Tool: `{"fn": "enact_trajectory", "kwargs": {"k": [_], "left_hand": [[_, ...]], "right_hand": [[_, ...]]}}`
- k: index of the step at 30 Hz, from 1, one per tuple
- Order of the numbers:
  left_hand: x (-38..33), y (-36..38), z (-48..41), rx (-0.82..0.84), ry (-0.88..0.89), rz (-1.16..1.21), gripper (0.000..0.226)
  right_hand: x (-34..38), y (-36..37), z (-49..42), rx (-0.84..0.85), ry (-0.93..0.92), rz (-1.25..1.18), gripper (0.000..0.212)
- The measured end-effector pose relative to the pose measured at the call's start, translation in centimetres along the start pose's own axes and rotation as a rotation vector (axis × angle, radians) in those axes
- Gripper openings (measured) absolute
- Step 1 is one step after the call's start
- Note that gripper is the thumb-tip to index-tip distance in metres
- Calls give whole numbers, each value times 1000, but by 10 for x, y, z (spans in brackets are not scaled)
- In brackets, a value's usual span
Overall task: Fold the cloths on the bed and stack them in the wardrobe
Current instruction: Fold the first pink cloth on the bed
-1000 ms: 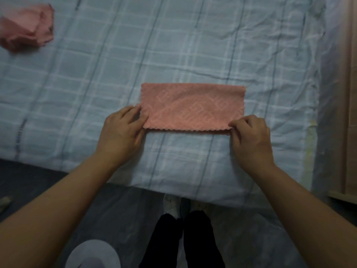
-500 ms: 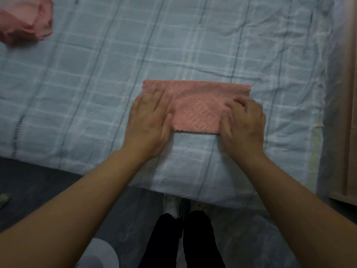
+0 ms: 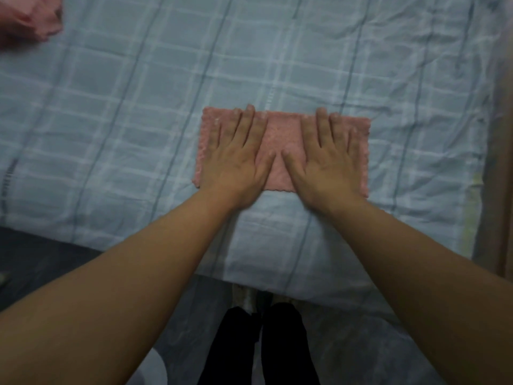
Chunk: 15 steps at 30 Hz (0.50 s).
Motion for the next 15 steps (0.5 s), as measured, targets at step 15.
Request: {"fn": "enact_trajectory", "kwargs": {"k": [15], "left_hand": [[29,-28,17,-51,-124,-26,75]], "right_hand": [[-31,-22,2,-117,228,-52,69]]}}
Point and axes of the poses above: each hand's wrist, its own z-axis away from the middle knuckle, its own y-axis out of the palm, x = y × z, the point moved 3 cm from there along -z, towards the middle knuckle, and after that the axes turned 10 degrees about -x, right-handed, at the moved point
